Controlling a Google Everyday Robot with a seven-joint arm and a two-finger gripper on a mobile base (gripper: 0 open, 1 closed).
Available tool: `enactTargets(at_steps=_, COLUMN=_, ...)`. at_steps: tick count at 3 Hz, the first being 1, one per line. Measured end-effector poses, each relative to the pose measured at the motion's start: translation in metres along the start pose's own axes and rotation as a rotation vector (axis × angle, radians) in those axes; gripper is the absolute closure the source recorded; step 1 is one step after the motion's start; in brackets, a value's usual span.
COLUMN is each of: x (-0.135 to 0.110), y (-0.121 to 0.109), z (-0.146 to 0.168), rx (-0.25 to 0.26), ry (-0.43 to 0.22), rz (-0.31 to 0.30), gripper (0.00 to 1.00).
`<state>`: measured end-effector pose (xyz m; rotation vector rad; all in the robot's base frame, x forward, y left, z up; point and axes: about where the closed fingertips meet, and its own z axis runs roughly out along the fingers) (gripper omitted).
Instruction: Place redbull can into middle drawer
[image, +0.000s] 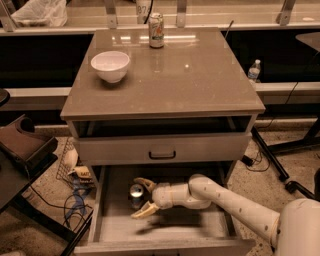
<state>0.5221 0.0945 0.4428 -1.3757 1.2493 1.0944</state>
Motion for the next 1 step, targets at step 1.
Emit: enactTargets(at_steps=1, x=-0.0001, y=0.0002, z=0.0004, rx=-0.001, ry=0.0, rz=0.0, gripper=0.0)
